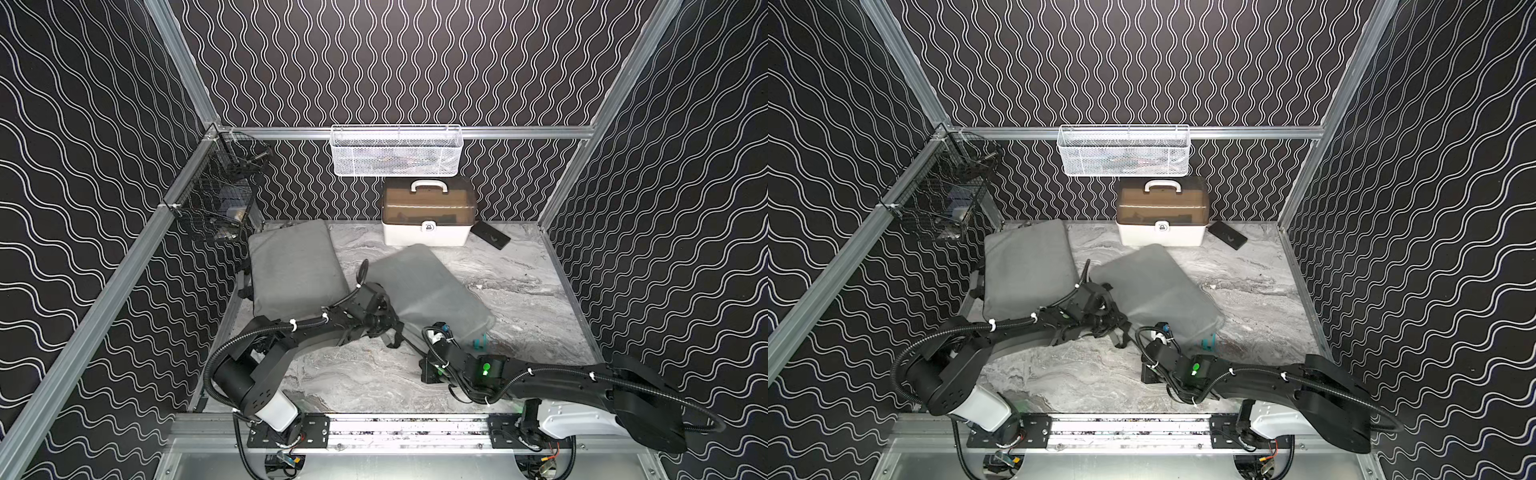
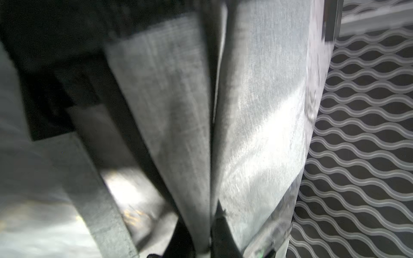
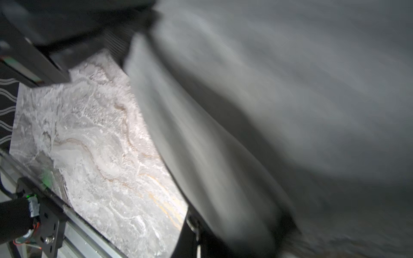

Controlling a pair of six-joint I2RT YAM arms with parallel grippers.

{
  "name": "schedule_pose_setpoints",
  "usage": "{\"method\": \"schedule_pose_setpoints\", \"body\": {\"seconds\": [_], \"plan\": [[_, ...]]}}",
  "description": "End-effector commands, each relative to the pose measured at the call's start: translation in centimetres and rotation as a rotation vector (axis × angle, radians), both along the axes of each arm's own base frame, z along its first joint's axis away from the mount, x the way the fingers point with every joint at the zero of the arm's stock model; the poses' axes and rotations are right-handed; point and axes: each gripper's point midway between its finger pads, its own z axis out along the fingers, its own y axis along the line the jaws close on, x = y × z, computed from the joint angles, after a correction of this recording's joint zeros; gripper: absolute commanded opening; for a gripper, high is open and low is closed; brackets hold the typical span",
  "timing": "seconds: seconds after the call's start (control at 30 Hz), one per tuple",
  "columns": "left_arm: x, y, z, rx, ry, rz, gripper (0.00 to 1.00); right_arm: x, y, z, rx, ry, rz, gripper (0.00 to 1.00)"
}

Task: Put the mouse into the laptop bag
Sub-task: Zip the zipper on the zippered laptop bag.

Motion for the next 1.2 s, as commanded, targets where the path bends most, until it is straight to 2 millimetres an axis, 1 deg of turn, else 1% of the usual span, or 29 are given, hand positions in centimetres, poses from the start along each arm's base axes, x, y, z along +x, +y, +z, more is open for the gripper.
{"method": "schedule_pose_setpoints", "body": {"seconds": [0.0,0.07,0.13,0.17,0.2,0.27,0.3,0.33,0.37,0.43,0.5,0.57,0.63,0.7,0.73,0.77,0.83,0.93,0.97,1.07,1.17], "plan": [[3.5,2.2,0.1,0.075,-0.071,0.042,0.0,-0.5,-3.3,-1.7,-0.105,0.038,-0.071,0.0],[4.6,1.8,-0.1,0.039,-0.066,0.026,0.0,-0.6,-3.0,-1.7,-0.097,0.044,-0.061,0.0],[5.0,1.7,-0.1,0.037,-0.063,0.023,0.0,-0.6,-2.4,-1.7,-0.095,0.051,-0.052,0.0],[5.0,2.1,-0.2,0.057,-0.061,0.033,0.05,-0.5,-2.0,-1.8,-0.094,0.052,-0.044,0.0],[4.6,2.4,-0.1,0.071,-0.06,0.04,0.21,-0.3,-1.4,-1.8,-0.089,0.05,-0.033,0.0],[3.2,2.9,-0.2,0.071,-0.045,0.051,0.59,0.3,-0.4,-1.6,-0.092,0.039,-0.023,0.0],[2.3,3.1,0.0,0.056,-0.043,0.05,0.69,0.7,0.0,-1.6,-0.099,0.034,-0.022,0.0],[1.3,3.2,0.0,0.048,-0.034,0.05,0.74,1.2,0.4,-1.6,-0.101,0.031,-0.021,0.0],[-0.1,3.2,-0.2,0.039,-0.025,0.047,0.78,1.6,0.9,-1.5,-0.095,0.03,-0.014,0.0],[-2.5,2.5,-0.3,0.019,-0.028,0.03,0.8,2.4,2.2,-1.2,-0.064,0.026,0.014,0.0],[-5.3,1.2,-1.0,0.007,-0.02,0.0,0.8,2.8,3.4,-0.8,-0.048,0.01,0.052,0.0],[-6.8,-0.3,-1.4,-0.015,-0.04,-0.022,0.82,2.8,4.3,-0.5,-0.028,0.001,0.087,0.0],[-7.2,-1.5,-1.9,-0.022,-0.036,-0.046,0.81,2.7,4.9,-0.3,-0.005,-0.006,0.118,0.0],[-6.8,-2.5,-2.3,-0.022,-0.039,-0.062,0.77,2.1,5.5,-0.1,0.039,0.0,0.156,0.0],[-6.6,-2.8,-2.5,-0.016,-0.041,-0.065,0.74,1.8,5.7,-0.1,0.058,0.002,0.173,0.0],[-6.2,-3.2,-2.6,-0.015,-0.048,-0.068,0.68,1.5,5.8,0.0,0.077,0.002,0.189,0.0],[-5.8,-3.5,-2.7,-0.009,-0.044,-0.07,0.44,1.2,5.6,-0.1,0.08,0.006,0.193,0.0],[-5.6,-3.4,-2.8,0.013,-0.041,-0.062,0.05,1.0,4.7,-0.7,0.043,0.019,0.18,0.0],[-5.5,-3.3,-2.7,0.019,-0.043,-0.061,0.0,1.1,3.9,-1.2,0.015,0.028,0.151,0.0],[-5.3,-2.3,-2.0,0.053,-0.056,-0.049,0.0,2.3,0.4,-2.6,-0.064,0.063,0.015,0.0],[-4.7,-0.3,-0.8,0.041,-0.08,0.0,0.0,3.2,-3.2,-4.4,-0.04,0.16,-0.091,0.0]]}}
